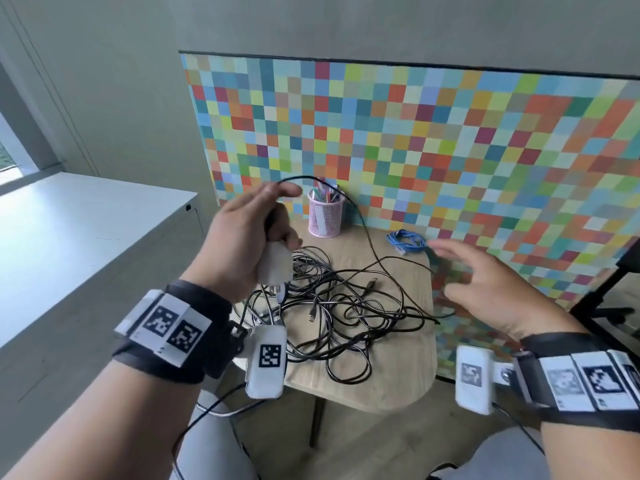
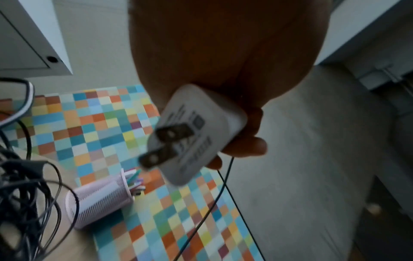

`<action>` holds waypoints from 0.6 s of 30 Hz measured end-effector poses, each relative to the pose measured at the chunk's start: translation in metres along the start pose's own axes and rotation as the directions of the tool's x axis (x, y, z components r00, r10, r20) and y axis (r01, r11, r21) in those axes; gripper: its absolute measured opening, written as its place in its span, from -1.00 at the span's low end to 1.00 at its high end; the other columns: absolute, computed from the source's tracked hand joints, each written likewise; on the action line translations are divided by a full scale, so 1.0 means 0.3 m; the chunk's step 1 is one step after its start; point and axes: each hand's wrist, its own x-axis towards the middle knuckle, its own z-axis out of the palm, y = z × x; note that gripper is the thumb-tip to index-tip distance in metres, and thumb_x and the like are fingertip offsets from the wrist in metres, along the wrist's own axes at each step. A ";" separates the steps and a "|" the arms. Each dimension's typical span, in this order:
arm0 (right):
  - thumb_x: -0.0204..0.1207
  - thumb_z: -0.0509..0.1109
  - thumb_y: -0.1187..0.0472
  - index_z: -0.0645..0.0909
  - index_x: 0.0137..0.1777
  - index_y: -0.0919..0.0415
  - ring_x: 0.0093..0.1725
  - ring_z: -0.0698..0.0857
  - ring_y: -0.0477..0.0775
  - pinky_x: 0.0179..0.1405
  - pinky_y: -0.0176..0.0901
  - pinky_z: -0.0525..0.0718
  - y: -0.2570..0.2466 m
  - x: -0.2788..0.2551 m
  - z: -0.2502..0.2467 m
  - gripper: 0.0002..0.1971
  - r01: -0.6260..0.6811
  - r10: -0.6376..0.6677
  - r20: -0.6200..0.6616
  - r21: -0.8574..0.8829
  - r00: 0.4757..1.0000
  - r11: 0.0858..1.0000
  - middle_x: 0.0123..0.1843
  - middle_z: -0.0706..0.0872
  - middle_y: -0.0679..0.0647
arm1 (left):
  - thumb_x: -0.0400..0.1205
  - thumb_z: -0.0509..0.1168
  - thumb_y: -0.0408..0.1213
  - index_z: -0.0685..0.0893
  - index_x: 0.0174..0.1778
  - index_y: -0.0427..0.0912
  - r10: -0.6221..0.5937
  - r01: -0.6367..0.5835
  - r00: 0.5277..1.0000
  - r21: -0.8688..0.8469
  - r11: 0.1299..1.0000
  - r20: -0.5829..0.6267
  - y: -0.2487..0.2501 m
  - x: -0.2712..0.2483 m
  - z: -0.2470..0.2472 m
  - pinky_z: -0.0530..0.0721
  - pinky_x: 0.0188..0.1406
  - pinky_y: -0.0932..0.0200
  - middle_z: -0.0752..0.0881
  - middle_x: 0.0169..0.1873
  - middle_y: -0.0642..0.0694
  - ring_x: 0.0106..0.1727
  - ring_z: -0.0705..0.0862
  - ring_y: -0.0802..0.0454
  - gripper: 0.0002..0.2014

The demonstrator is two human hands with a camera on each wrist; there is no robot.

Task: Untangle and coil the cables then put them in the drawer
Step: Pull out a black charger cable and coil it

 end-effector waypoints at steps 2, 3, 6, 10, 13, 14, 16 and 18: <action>0.54 0.36 0.40 0.45 0.61 -0.31 0.54 0.58 -0.16 0.61 0.06 0.52 -0.094 0.009 0.032 -0.26 0.194 -0.181 -0.089 0.162 0.979 0.968 0.57 0.55 -0.35 | 0.90 0.04 -0.26 0.70 0.16 -0.30 -0.035 0.028 0.993 0.062 0.998 0.113 -0.020 -0.018 0.039 0.51 -0.23 -0.02 0.32 -0.57 -0.07 -0.56 0.44 -0.09 -0.67; 0.54 0.37 0.41 0.46 0.62 -0.25 0.58 0.51 -0.28 0.67 -0.02 0.43 -0.140 0.016 0.054 -0.28 0.285 -0.259 -0.147 0.196 0.954 0.938 0.57 0.56 -0.31 | 0.89 0.03 -0.27 0.71 0.13 -0.29 -0.051 0.037 0.985 0.083 0.996 0.167 -0.028 -0.029 0.060 0.50 -0.23 -0.03 0.32 -0.57 -0.09 -0.56 0.43 -0.09 -0.67; 0.63 0.43 0.34 0.55 0.58 -0.07 0.50 0.57 -0.33 0.61 -0.16 0.49 -0.266 0.042 0.138 -0.45 0.439 -0.384 -0.236 0.261 0.892 0.860 0.47 0.68 -0.20 | 0.86 0.06 -0.31 0.69 0.03 -0.31 -0.082 0.052 0.954 0.110 0.993 0.287 -0.042 -0.057 0.107 0.55 -0.18 -0.04 0.33 -0.57 -0.11 -0.57 0.42 -0.09 -0.69; 0.68 0.34 0.16 0.77 0.17 -0.05 -0.15 0.74 -0.08 0.01 0.30 0.80 -0.339 0.056 0.197 -0.80 0.443 -0.403 -0.183 0.349 0.897 0.826 -0.16 0.78 -0.16 | 0.66 0.12 -0.28 0.62 -0.16 -0.35 -0.077 0.050 0.947 0.096 0.994 0.313 -0.028 -0.080 0.112 0.69 -0.11 0.04 0.36 -0.59 -0.12 -0.57 0.49 -0.14 -0.76; 0.73 0.42 0.26 0.80 0.03 0.09 -0.43 0.59 -0.25 -0.43 -0.18 0.64 -0.327 0.039 0.192 -0.88 0.459 -0.440 -0.149 0.429 0.886 0.778 -0.36 0.75 -0.10 | 0.72 0.05 -0.37 0.58 -0.26 -0.34 -0.076 0.078 0.969 0.001 0.997 0.236 -0.014 -0.082 0.080 0.77 -0.13 0.06 0.29 -0.57 -0.14 -0.59 0.47 -0.13 -0.71; 0.73 0.41 0.33 0.78 0.06 0.16 -0.48 0.59 -0.28 -0.46 -0.39 0.53 -0.311 0.033 0.187 -0.88 0.440 -0.428 -0.141 0.475 0.893 0.762 -0.41 0.72 -0.18 | 0.74 0.01 -0.39 0.57 -0.27 -0.33 -0.080 0.092 0.975 -0.049 0.995 0.207 -0.011 -0.080 0.063 0.78 -0.11 0.03 0.28 -0.56 -0.13 -0.59 0.45 -0.12 -0.68; 0.72 0.37 0.39 0.76 0.09 0.25 -0.56 0.46 -0.26 -0.54 -0.41 0.30 -0.265 0.028 0.174 -0.86 0.373 -0.366 -0.135 0.575 0.921 0.728 -0.50 0.61 -0.23 | 0.73 0.01 -0.37 0.59 -0.27 -0.30 -0.093 0.117 0.979 -0.123 0.985 0.183 -0.008 -0.073 0.027 0.73 -0.26 0.03 0.31 -0.52 -0.11 -0.56 0.39 -0.08 -0.68; 0.72 0.36 0.35 0.79 0.10 0.23 -0.54 0.27 -0.17 -0.56 -0.26 0.12 -0.228 0.031 0.160 -0.84 0.317 -0.290 -0.151 0.634 0.945 0.705 -0.53 0.48 -0.18 | 0.69 0.01 -0.38 0.64 -0.24 -0.29 -0.109 0.128 0.975 -0.089 0.988 0.194 -0.011 -0.068 -0.002 0.53 -0.45 0.12 0.33 -0.48 -0.09 -0.55 0.30 -0.03 -0.68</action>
